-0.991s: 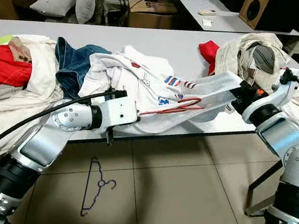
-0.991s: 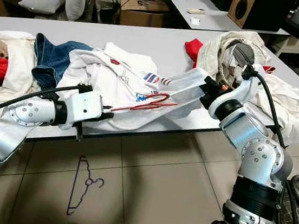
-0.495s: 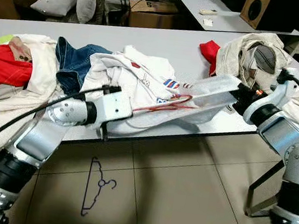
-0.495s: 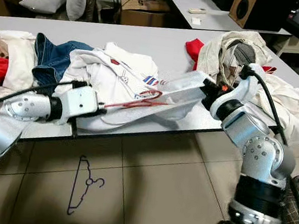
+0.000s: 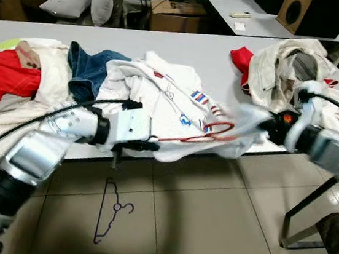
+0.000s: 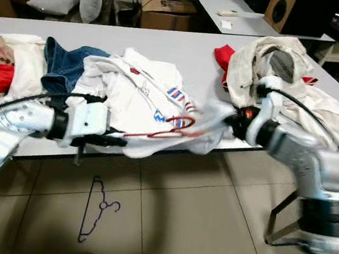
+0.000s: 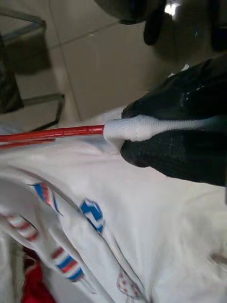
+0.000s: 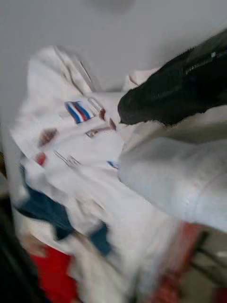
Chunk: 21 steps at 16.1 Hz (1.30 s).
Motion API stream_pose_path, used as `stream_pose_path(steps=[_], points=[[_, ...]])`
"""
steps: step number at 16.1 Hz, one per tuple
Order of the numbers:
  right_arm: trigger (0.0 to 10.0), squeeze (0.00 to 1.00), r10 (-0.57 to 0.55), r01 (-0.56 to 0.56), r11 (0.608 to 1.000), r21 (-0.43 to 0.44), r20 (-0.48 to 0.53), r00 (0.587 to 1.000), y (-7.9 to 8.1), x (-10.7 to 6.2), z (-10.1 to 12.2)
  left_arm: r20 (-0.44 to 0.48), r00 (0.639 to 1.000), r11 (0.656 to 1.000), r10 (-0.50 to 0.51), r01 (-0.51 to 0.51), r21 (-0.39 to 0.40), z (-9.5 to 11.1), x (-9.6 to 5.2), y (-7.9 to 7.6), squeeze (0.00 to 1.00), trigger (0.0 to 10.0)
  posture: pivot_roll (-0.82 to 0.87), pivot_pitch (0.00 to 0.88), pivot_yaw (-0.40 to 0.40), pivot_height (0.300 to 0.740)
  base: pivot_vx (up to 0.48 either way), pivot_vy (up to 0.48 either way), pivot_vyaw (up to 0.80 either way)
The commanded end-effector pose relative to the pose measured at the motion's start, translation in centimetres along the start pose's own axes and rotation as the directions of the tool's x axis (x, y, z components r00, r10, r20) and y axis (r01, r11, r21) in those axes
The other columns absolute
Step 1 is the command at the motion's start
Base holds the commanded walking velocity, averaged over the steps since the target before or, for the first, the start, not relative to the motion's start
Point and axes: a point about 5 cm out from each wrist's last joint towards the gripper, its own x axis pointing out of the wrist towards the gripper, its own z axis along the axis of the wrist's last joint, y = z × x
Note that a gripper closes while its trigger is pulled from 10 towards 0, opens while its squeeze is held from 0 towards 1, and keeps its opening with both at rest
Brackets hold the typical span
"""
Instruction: Hang hanger
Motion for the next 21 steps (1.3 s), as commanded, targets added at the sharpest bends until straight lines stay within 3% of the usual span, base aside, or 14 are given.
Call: stream_pose_path(steps=[1,4,7,8,10,11,13,16,18,19,20,21], points=[[10.0,1.00,0.124,-0.131,0.985,-0.108,-0.074,0.990,1.0,-0.4,0.6,-0.009,1.000,1.000,-0.023,0.023,-0.015,0.2,-0.3,0.4,0.00,0.0,-0.05,0.000,-0.008,0.740,0.000,0.000,0.00],[10.0,1.00,0.232,-0.286,0.928,-0.239,-0.230,0.945,1.4,-1.7,1.5,0.023,0.998,0.995,-0.064,0.066,-0.075,0.5,-0.4,0.7,0.00,0.0,-0.06,0.000,-0.011,0.740,0.000,0.000,0.00],[10.0,1.00,0.269,-0.374,0.881,-0.289,-0.343,0.900,1.2,-3.0,1.9,0.003,1.000,0.992,-0.031,0.031,-0.120,0.1,-0.7,1.5,0.00,0.0,-0.06,0.000,-0.015,0.740,0.000,0.000,0.00],[10.0,1.00,0.209,-0.317,0.896,-0.310,-0.336,0.919,0.5,-3.2,2.5,-0.011,1.000,0.989,-0.008,0.007,-0.145,-0.2,-1.0,1.9,0.00,0.0,-0.06,0.000,-0.017,0.740,0.000,0.000,0.00],[10.0,1.00,0.223,-0.340,0.887,-0.314,-0.353,0.908,0.3,-3.7,2.7,0.052,0.998,0.979,-0.023,0.033,-0.200,0.6,-1.2,1.8,0.00,0.0,-0.06,0.000,-0.017,0.740,0.000,0.000,0.00],[10.0,1.00,0.179,-0.307,0.885,-0.350,-0.351,0.919,-0.1,-3.7,2.9,0.086,0.996,0.972,-0.039,0.058,-0.229,1.1,-1.0,1.5,0.00,0.0,-0.06,0.000,-0.020,0.740,0.000,0.000,0.00],[10.0,1.00,0.306,-0.418,0.848,-0.326,-0.344,0.888,1.3,-4.2,3.3,0.116,0.993,0.956,-0.029,0.062,-0.287,1.3,-0.9,1.6,0.00,0.0,-0.07,0.000,-0.021,0.740,0.000,0.000,0.00],[10.0,1.00,0.334,-0.410,0.834,-0.370,-0.253,0.908,1.5,-4.5,4.6,0.124,0.992,0.938,-0.015,0.057,-0.342,1.2,-1.1,1.8,0.00,0.0,-0.07,0.000,-0.018,0.740,0.000,0.000,0.00],[10.0,1.00,0.334,-0.398,0.786,-0.473,-0.217,0.917,1.5,-4.9,5.4,0.115,0.993,0.939,-0.037,0.074,-0.336,1.1,-1.1,1.7,0.00,0.0,-0.07,0.000,-0.015,0.740,0.000,0.000,0.00],[10.0,0.92,0.296,-0.347,0.769,-0.537,-0.182,0.938,1.4,-4.6,5.9,0.127,0.990,0.940,-0.052,0.092,-0.328,1.3,-1.1,1.6,0.00,0.0,-0.07,0.000,-0.012,0.740,0.000,0.000,0.00],[10.0,0.14,0.279,-0.326,0.752,-0.573,-0.171,0.945,1.4,-4.4,6.1,0.131,0.990,0.940,-0.059,0.099,-0.325,1.4,-1.1,1.6,0.00,0.0,-0.07,0.000,-0.012,0.740,0.000,0.000,0.00],[10.0,0.00,0.283,-0.329,0.721,-0.609,-0.174,0.943,1.8,-3.9,6.0,0.134,0.989,0.942,-0.068,0.109,-0.319,1.7,-1.0,1.5,0.00,0.0,-0.07,0.000,-0.012,0.740,0.000,0.000,0.00]])
